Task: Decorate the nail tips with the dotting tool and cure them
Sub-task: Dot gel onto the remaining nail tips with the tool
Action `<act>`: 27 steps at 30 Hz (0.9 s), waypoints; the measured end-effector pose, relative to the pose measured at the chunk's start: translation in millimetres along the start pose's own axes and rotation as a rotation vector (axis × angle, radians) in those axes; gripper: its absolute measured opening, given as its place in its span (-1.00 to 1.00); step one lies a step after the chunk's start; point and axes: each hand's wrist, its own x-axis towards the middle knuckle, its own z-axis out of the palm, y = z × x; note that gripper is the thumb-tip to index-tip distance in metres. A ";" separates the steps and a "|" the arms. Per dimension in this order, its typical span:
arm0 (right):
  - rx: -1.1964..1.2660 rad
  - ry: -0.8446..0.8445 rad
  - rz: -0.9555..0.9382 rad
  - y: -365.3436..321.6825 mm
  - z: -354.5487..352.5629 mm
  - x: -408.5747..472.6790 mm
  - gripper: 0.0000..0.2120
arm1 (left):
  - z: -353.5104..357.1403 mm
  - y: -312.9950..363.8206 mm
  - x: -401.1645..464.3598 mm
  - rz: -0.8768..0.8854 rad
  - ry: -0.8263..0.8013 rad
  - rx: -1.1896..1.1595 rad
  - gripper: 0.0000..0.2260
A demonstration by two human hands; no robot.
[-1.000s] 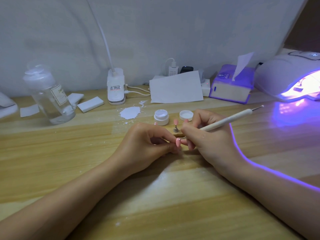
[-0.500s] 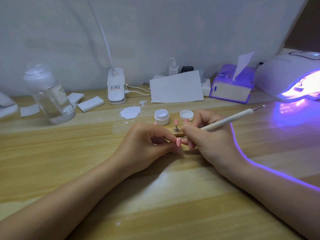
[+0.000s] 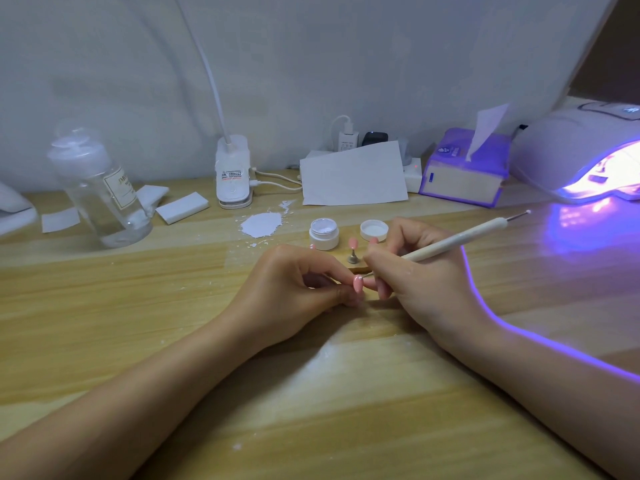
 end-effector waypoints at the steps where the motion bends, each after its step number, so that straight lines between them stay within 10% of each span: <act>1: 0.001 -0.002 -0.002 -0.3 0.0 -0.1 -0.64 | 0.0 -0.1 -0.1 -0.002 -0.001 0.002 -0.92; 27: -0.035 0.019 0.009 -1.8 0.1 0.5 -0.63 | 0.1 2.1 -0.5 -0.031 -0.008 -0.037 -0.94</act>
